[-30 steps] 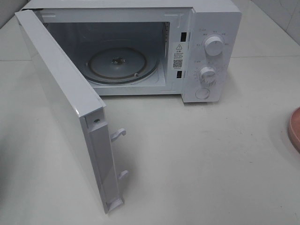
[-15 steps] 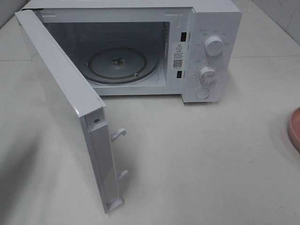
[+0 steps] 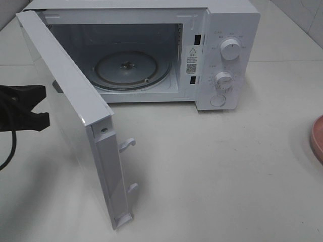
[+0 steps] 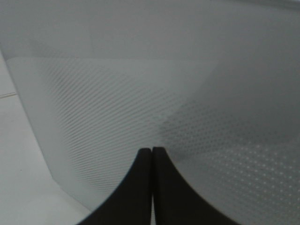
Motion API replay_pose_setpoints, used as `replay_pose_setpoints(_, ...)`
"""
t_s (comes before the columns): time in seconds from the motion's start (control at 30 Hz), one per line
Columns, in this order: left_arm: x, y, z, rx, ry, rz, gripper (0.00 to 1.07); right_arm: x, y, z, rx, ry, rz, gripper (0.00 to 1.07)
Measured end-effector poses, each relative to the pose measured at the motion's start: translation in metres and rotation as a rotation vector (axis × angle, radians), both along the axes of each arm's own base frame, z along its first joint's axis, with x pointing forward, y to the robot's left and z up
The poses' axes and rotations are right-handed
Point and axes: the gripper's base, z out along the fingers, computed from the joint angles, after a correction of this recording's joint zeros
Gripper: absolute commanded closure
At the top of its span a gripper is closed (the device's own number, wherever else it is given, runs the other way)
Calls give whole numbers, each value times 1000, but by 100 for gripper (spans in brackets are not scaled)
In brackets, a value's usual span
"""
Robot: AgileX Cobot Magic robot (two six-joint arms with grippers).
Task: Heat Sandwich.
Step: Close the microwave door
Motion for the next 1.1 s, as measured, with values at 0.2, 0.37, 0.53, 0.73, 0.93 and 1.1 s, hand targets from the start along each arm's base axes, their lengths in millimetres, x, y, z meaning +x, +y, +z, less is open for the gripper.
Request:
replay_pose_setpoints(0.2,11,-26,-3,25,-12,-26,107,0,0,0,0,0,0,31)
replay_pose_setpoints(0.37,14,-38,-3,38,-27,-33,107,0,0,0,0,0,0,31)
replay_pose_setpoints(0.53,24,-56,-1,40,-46,-22,107,0,0,0,0,0,0,31)
replay_pose_setpoints(0.73,36,-77,1,31,-66,-27,107,0,0,0,0,0,0,31)
replay_pose_setpoints(0.93,50,-100,2,2,-80,-37,107,0,0,0,0,0,0,31)
replay_pose_setpoints(1.1,58,-117,0,-12,-88,-55,107,0,0,0,0,0,0,31)
